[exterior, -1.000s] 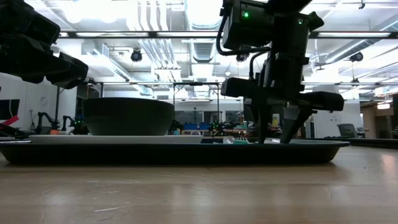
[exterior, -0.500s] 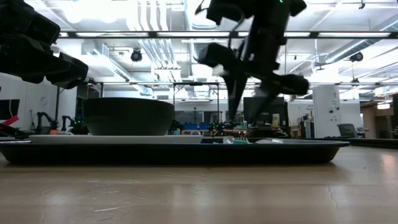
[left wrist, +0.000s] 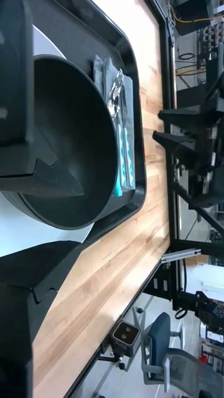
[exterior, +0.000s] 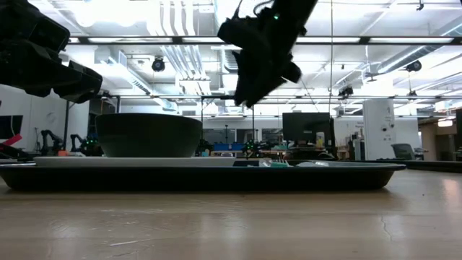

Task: Set up tray
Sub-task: Return to Home Position

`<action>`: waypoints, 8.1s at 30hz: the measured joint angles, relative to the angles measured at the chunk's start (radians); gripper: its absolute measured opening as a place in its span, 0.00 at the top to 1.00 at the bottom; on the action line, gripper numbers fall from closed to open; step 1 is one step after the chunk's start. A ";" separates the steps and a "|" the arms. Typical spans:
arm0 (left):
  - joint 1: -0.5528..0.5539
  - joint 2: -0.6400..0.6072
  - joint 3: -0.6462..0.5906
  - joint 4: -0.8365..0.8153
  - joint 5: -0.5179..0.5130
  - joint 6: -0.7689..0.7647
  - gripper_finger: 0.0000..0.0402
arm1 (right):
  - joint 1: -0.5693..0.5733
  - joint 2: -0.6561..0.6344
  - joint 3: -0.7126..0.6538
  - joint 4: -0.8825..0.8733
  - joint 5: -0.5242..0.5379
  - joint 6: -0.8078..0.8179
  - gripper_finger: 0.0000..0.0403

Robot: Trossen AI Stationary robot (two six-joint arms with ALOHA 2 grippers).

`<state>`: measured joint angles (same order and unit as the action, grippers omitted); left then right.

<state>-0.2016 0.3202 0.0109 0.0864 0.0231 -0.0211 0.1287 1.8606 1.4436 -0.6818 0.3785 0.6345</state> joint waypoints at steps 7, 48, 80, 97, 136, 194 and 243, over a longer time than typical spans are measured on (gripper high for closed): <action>0.000 0.000 0.000 0.000 0.000 0.000 0.73 | -0.001 0.000 0.002 0.068 0.015 -0.284 0.65; 0.000 0.000 0.000 0.000 0.000 0.000 0.73 | -0.069 -0.717 -0.853 0.721 -0.178 -0.656 0.65; 0.000 0.000 0.000 0.000 0.000 0.000 0.73 | -0.106 -1.519 -1.313 0.806 -0.292 -0.666 0.68; 0.000 0.000 0.001 0.000 0.000 0.000 0.73 | -0.106 -1.806 -1.385 0.782 -0.292 -0.772 0.68; 0.000 0.000 0.000 0.000 0.000 0.000 0.73 | -0.106 -1.829 -1.435 0.702 -0.301 -0.891 0.68; 0.000 0.000 0.000 0.000 0.000 0.000 0.73 | -0.106 -1.806 -1.433 0.701 -0.300 -0.873 0.68; 0.000 0.000 0.000 0.000 0.000 0.000 0.73 | -0.106 -1.806 -1.433 0.702 -0.300 -0.873 0.68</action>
<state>-0.2012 0.3206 0.0109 0.0860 0.0231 -0.0208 0.0227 0.0551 0.0101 0.0200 0.0784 -0.2383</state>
